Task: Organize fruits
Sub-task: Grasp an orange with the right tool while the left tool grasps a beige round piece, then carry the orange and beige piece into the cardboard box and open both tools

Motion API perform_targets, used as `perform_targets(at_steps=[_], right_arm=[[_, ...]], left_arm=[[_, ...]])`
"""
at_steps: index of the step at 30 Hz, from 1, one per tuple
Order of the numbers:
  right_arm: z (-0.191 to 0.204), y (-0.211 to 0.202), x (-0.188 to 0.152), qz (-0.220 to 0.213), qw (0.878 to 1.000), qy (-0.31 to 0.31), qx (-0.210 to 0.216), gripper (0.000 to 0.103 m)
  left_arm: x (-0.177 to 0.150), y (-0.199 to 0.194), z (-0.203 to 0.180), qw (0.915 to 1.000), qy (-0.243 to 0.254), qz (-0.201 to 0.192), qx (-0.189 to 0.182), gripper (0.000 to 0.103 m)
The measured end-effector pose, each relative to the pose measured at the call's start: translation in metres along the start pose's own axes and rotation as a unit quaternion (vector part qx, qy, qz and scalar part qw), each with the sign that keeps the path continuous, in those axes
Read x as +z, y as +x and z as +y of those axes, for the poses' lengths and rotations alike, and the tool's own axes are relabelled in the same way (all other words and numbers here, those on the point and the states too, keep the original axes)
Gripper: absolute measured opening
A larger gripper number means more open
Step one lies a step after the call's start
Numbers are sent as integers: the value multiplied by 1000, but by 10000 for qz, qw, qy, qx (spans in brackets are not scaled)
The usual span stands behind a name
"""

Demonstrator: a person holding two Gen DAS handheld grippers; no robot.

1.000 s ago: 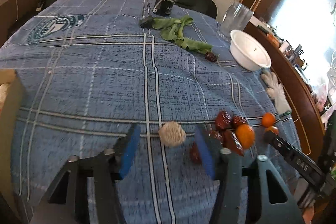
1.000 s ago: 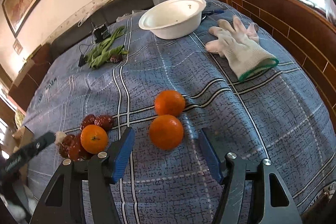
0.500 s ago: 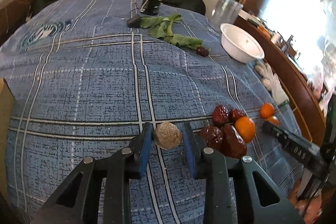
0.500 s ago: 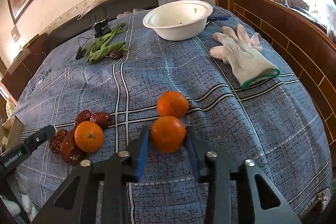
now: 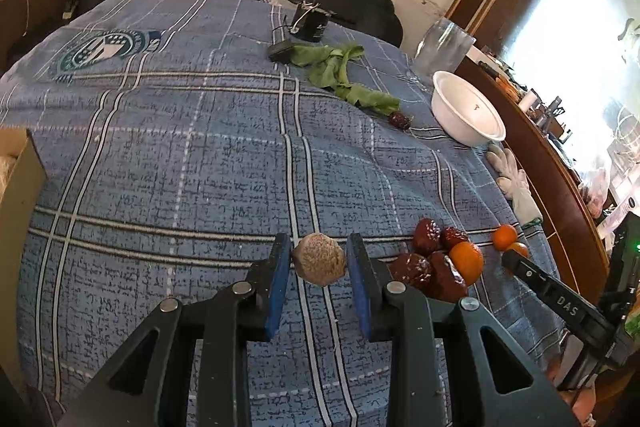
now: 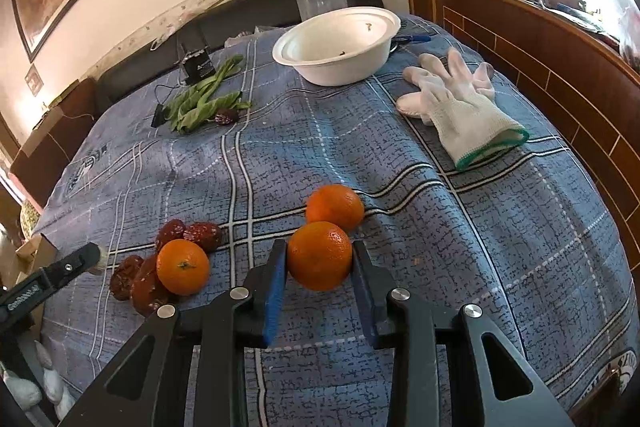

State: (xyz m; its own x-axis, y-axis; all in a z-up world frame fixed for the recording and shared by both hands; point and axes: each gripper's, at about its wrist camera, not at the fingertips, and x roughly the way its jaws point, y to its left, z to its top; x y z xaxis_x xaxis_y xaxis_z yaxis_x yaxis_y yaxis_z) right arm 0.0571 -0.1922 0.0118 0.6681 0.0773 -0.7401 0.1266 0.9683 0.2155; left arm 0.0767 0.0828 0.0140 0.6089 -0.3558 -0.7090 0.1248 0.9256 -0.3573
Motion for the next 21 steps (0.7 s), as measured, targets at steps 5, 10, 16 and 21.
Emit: perform_targets(at_steps=[5, 10, 16, 21], right_arm=[[7, -10, 0, -152, 9997, -120, 153, 34], [22, -16, -3, -277, 9987, -383, 202, 34], [35, -14, -10, -288, 9975, -619, 208, 34], [38, -16, -13, -341, 9971, -663, 166, 34]], left_arm=[[-4, -18, -2, 9999, -138, -99, 8, 27], [-13, -65, 0, 9991, -219, -374, -46, 28], [-25, -130, 26, 9956, -397, -796, 305, 28], [-35, -176, 64, 9886, -683, -1121, 743, 28]])
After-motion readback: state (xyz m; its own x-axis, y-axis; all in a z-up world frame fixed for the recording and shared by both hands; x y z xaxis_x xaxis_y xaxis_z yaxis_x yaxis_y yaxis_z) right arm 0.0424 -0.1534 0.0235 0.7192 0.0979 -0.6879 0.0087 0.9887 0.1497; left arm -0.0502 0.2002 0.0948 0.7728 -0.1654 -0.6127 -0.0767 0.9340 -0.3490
